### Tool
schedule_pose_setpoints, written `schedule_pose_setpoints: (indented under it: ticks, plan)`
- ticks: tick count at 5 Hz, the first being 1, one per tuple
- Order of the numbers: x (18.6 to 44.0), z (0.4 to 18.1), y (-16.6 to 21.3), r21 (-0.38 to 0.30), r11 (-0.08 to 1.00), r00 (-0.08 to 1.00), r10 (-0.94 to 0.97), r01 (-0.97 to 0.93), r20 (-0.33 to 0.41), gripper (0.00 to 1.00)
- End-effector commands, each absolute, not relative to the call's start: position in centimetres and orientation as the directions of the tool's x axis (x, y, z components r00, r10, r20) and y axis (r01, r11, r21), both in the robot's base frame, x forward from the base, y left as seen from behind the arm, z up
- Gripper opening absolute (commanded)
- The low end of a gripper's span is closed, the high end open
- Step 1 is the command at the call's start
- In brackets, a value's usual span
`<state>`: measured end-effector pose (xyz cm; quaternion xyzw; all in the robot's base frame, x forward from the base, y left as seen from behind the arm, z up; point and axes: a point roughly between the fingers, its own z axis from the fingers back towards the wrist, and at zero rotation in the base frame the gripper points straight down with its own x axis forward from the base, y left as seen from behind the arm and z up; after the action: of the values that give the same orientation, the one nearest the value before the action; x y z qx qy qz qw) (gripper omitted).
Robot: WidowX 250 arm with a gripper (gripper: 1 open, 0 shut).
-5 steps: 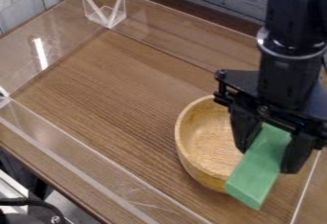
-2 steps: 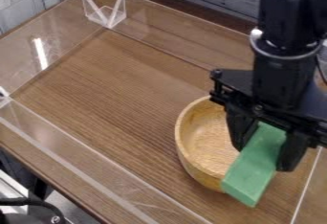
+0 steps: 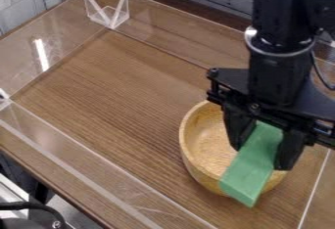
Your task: Put the green block in the brown bowl
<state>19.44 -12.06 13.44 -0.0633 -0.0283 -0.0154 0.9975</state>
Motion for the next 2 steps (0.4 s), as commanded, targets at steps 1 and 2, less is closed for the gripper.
schedule_pose_setpoints:
  ticks: [1,2]
  plan:
    - [19.85,14.51,-11.91,-0.152,0.988,0.994,-0.015,0.031,0.105,0.00]
    - [19.95,14.32,-11.75,-0.154,0.988,0.994,-0.012,0.028,0.106,0.00]
